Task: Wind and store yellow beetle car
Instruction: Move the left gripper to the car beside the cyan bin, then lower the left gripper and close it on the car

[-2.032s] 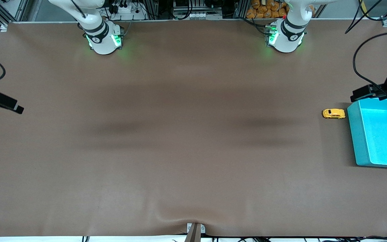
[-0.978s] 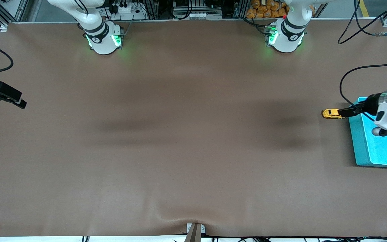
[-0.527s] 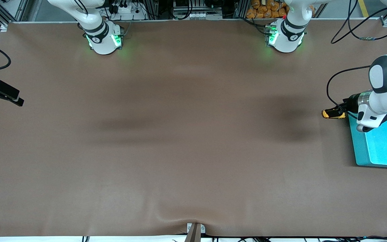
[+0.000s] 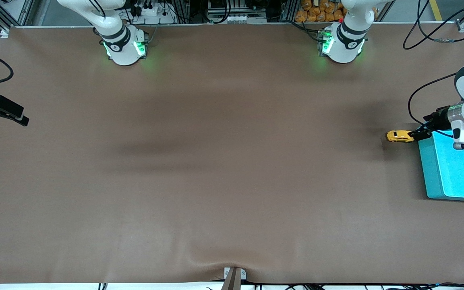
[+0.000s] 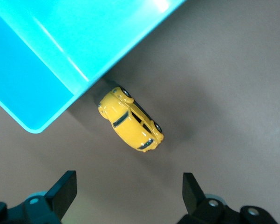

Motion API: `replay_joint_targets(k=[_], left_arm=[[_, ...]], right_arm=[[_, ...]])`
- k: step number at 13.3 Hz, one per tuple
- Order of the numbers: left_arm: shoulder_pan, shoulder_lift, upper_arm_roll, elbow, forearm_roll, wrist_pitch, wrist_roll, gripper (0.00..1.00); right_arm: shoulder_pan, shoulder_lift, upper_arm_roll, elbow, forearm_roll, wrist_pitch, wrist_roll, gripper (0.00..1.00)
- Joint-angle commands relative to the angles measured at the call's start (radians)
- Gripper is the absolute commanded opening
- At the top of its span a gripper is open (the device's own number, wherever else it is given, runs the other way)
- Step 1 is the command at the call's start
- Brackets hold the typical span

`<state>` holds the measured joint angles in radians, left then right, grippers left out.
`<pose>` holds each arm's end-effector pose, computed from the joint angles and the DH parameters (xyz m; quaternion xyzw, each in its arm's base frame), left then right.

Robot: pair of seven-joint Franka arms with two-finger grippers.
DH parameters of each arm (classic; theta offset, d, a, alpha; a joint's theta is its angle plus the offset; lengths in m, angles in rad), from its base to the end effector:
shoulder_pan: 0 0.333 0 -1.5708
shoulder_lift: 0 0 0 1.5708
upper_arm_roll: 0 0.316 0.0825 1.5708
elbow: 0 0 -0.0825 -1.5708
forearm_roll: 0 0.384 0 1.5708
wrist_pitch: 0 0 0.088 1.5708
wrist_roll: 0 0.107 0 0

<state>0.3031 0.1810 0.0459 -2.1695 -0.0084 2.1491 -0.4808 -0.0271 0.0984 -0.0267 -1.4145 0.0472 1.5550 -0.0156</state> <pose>0.5019 0.1822 0.2953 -0.9094 -0.4035 0.1001 0.0075 0.5836 -0.0254 0.6409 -0.9994 0.0181 -0.0218 0.0215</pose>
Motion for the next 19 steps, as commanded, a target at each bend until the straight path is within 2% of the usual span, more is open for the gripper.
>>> replay_joint_targets(k=[1,5,9,11,14,19], left_arm=[[-0.022,0.000,-0.014,-0.030,0.015,0.063,-0.178,1.00],[-0.038,0.028,-0.014,-0.101,0.015,0.224,-0.379,1.00],[-0.030,0.089,-0.014,-0.112,0.015,0.330,-0.565,1.00],[-0.028,0.094,-0.014,-0.137,0.015,0.351,-0.567,1.00],[0.020,0.098,-0.014,-0.228,0.015,0.510,-0.564,1.00],[0.053,0.124,-0.014,-0.234,0.016,0.554,-0.548,1.00]], right_arm=[[0.004,-0.025,-0.007,-0.026,-0.012,-0.003,-0.003,1.00],[-0.013,-0.022,-0.010,-0.026,-0.010,-0.003,-0.003,1.00],[-0.010,-0.019,-0.027,-0.026,-0.009,0.000,-0.003,1.00],[-0.005,-0.017,-0.027,-0.024,-0.009,0.000,-0.003,1.00],[-0.002,-0.019,-0.028,-0.024,-0.012,0.000,-0.003,1.00],[0.006,-0.019,-0.029,-0.024,-0.015,0.002,-0.003,1.00]])
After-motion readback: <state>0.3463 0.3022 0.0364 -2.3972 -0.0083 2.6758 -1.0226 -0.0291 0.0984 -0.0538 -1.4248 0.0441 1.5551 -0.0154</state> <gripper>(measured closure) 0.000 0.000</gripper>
